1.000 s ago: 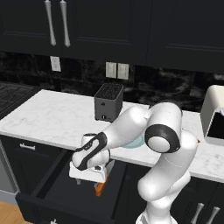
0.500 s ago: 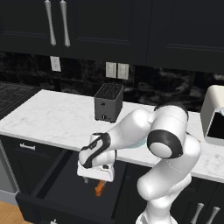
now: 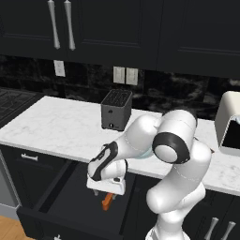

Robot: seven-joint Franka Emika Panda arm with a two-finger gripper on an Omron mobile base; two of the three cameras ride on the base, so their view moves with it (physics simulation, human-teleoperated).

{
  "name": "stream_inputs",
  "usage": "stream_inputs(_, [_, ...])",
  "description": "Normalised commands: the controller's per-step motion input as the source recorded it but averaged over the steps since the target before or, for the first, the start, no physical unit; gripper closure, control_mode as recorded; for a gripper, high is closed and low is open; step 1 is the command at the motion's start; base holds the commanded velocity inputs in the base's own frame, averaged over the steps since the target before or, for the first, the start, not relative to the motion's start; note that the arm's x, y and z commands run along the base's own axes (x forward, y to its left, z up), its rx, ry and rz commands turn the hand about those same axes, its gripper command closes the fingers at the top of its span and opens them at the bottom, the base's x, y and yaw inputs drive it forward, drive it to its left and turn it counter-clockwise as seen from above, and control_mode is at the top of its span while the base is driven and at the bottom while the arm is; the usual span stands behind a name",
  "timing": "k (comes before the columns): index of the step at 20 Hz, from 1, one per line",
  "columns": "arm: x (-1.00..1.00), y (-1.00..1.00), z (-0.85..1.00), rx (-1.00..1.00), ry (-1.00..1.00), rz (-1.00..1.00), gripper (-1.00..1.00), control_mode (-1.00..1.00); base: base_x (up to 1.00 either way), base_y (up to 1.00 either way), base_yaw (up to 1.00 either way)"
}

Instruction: Pick up the knife from the drawer and place it on the cutting board. Then place the meat from the plate to the cutting board.

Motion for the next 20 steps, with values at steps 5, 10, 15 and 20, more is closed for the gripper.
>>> stream_inputs(5, [0.26,-0.01,-0.14,-0.01,0.0,0.0,-1.0,-1.0,0.0,0.0,0.0])
stream_inputs(10, [0.19,0.0,-0.15,-0.06,0.0,0.0,-1.0,-1.0,0.0,0.0,0.0])
stream_inputs(15, [0.03,0.0,-0.26,-0.06,0.0,-0.01,-1.0,-1.0,0.0,0.0,0.0])
stream_inputs(20, [0.0,0.0,-0.28,-0.05,0.0,-0.02,-1.0,-1.0,0.0,0.0,0.0])
